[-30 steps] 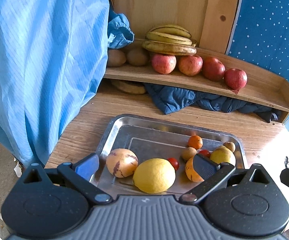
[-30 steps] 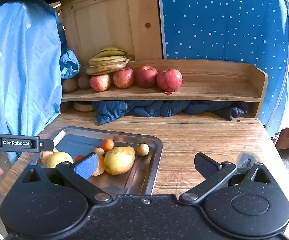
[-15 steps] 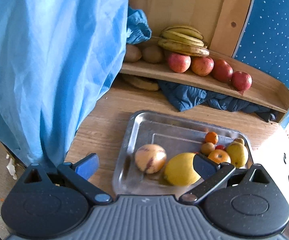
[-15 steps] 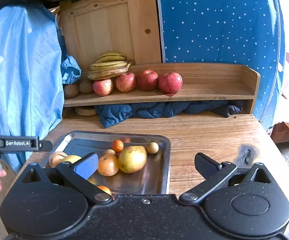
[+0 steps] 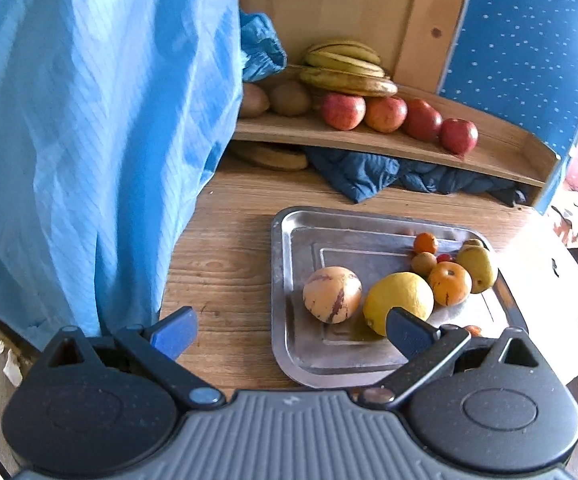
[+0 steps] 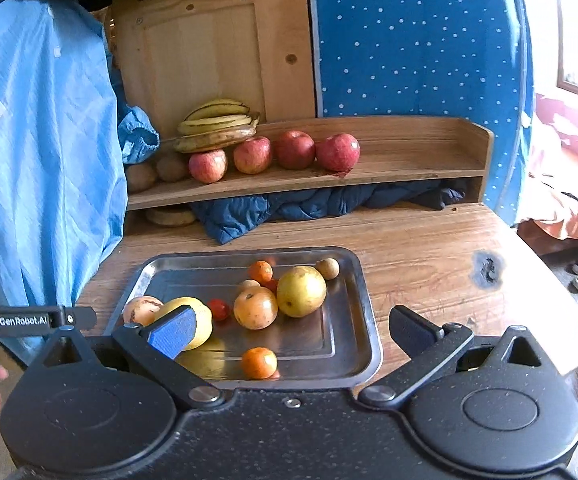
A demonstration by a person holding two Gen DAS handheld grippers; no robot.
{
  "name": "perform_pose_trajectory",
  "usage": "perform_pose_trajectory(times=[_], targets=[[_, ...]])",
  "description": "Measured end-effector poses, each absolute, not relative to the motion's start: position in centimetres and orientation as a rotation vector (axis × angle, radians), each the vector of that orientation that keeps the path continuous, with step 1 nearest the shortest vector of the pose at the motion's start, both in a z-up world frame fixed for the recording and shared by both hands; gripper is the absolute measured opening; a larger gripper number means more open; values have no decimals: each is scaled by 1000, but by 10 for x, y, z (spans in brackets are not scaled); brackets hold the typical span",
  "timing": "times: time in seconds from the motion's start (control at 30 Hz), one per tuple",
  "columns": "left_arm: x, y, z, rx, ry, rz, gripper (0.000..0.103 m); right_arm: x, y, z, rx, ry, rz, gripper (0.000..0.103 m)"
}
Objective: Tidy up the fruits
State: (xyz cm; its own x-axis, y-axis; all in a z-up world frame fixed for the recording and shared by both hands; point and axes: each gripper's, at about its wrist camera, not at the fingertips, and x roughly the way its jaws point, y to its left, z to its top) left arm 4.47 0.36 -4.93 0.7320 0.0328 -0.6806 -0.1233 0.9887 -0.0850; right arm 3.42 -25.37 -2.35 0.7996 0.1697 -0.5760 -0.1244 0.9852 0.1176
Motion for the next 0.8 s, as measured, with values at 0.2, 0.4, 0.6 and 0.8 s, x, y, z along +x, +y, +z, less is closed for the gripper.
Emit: perform_pose_trajectory(times=[0.2,0.4,0.6,0.8], targets=[[40,1,-43,-141,750,49,102,19,-248,-13,79,606,108,102],[28,-5,-37,-148,732,45,102,8,-250,-5,76,583,81,102],[18,-18,-37,-157,786,90,102,2,-253,-6,95,592,93,102],[-9,-28,-28,-144,764,124,102,-12,-261,-8,127,588,139,102]])
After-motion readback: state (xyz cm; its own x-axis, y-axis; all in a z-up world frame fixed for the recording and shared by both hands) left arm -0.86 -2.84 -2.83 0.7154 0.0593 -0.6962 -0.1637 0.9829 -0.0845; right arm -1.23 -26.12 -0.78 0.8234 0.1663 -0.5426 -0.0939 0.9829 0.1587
